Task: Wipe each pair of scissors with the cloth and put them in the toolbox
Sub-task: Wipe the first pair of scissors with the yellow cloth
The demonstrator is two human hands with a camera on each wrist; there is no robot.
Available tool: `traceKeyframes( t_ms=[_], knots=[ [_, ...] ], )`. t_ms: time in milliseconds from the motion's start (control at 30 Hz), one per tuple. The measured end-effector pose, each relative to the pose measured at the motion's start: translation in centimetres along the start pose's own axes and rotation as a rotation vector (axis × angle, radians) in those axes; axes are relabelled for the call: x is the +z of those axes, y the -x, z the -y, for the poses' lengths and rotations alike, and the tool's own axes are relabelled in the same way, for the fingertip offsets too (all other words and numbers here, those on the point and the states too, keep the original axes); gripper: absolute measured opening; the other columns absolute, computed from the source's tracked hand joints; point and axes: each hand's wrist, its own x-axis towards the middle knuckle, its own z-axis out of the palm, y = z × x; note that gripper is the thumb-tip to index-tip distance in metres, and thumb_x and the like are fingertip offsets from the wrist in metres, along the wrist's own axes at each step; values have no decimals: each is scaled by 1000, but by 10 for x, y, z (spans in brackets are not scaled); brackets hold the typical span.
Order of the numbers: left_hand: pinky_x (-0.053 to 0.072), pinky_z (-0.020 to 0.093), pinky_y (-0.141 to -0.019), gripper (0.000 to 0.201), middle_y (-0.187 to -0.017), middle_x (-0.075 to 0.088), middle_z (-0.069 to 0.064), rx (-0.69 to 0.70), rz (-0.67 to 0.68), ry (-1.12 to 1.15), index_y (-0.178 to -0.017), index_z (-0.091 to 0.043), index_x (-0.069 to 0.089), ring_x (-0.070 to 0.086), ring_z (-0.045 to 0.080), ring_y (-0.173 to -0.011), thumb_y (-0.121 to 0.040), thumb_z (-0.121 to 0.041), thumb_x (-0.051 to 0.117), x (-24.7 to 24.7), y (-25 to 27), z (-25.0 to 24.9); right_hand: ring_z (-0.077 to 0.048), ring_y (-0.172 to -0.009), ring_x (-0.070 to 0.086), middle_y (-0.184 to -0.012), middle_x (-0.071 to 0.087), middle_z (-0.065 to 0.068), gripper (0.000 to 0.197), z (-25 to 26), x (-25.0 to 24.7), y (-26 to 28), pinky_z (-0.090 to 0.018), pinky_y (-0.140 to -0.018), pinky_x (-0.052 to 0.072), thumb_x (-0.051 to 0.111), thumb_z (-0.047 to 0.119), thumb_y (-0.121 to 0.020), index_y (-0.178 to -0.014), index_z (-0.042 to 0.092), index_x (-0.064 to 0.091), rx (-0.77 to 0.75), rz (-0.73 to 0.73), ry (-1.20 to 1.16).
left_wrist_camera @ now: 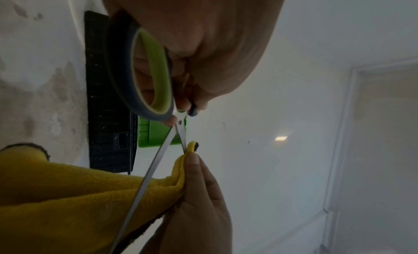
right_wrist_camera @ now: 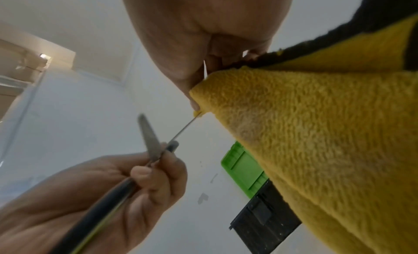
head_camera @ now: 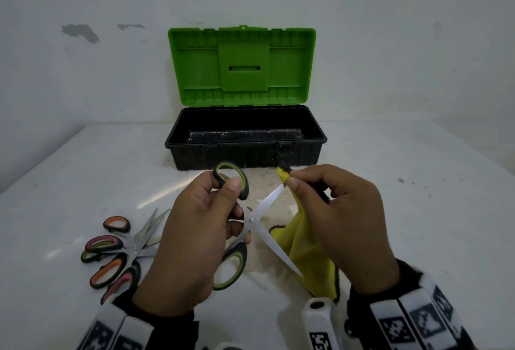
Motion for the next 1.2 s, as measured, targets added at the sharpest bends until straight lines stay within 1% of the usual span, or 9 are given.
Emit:
traceKeyframes(
  t_ms=[133, 233, 300, 567, 700, 800, 967, 1067, 1200],
  knots=[
    [54, 32, -53, 19, -66, 58, 11, 120, -1, -92, -87, -16, 66, 55, 22, -55, -97, -28, 55, -4, 1, 0, 2, -80, 64, -81, 72, 15, 11, 9, 3, 9, -14, -75, 49, 72, 29, -83, -88, 22, 77, -106, 78, 82],
    [56, 31, -52, 18, -65, 60, 8, 179, 0, -136, -87, -17, 65, 56, 19, -54, -96, -28, 55, -4, 2, 0, 3, -78, 64, -78, 71, 17, 4, 3, 1, 1, -2, -70, 44, 76, 18, -83, -86, 21, 77, -49, 15, 46],
    [56, 32, -53, 18, -64, 60, 6, 182, 1, -138, -86, -17, 65, 57, 19, -54, -96, -28, 55, -3, 3, 0, 2, -76, 64, -76, 70, 18, 5, -3, -3, -7, -2, -66, 43, 76, 16, -84, -84, 21, 77, 16, -16, 43],
    [56, 28, -53, 24, -64, 58, 7, 103, -2, -109, -87, -19, 63, 62, 27, -59, -99, -33, 49, -7, 0, -1, -7, -75, 66, -79, 72, 15, 7, -7, -17, -10, -18, -62, 52, 72, 21, -87, -85, 27, 75, 127, -47, -86],
    [55, 26, -50, 27, -64, 55, 10, 64, 23, -102, -86, -16, 59, 69, 39, -60, -102, -32, 44, -5, 0, -1, -2, -75, 63, -77, 70, 15, 7, 2, -13, 0, -7, -63, 45, 73, 16, -85, -88, 22, 75, 42, 45, -117],
    [53, 24, -49, 28, -65, 55, 11, 60, 23, -128, -88, -15, 57, 67, 33, -52, -103, -33, 43, -4, 0, -1, 2, -80, 63, -82, 70, 17, 6, 5, -8, 6, -3, -70, 44, 75, 15, -85, -89, 19, 76, -32, 126, -95],
    [49, 23, -45, 27, -67, 52, 13, 39, 10, -72, -91, -11, 58, 54, 31, -51, -103, -31, 44, -2, 0, -1, 5, -86, 62, -87, 68, 22, 13, 8, 1, 15, -8, -75, 45, 67, 36, -85, -93, 29, 74, -122, 211, -15],
    [46, 23, -43, 27, -66, 49, 11, -31, 39, 24, -94, -6, 60, 52, 27, -49, -102, -28, 46, 1, 0, -2, 7, -87, 60, -89, 70, 20, 10, 10, 4, 17, -9, -77, 45, 72, 31, -86, -96, 28, 74, -165, 275, 18],
    [50, 33, -50, 26, -67, 47, 11, -126, 70, 155, -95, -5, 62, 52, 25, -51, -102, -26, 47, -1, 1, -4, 2, -87, 64, -88, 71, 18, 10, 12, -3, 12, -13, -77, 48, 71, 28, -86, -95, 27, 75, -147, 260, -26]
  ],
)
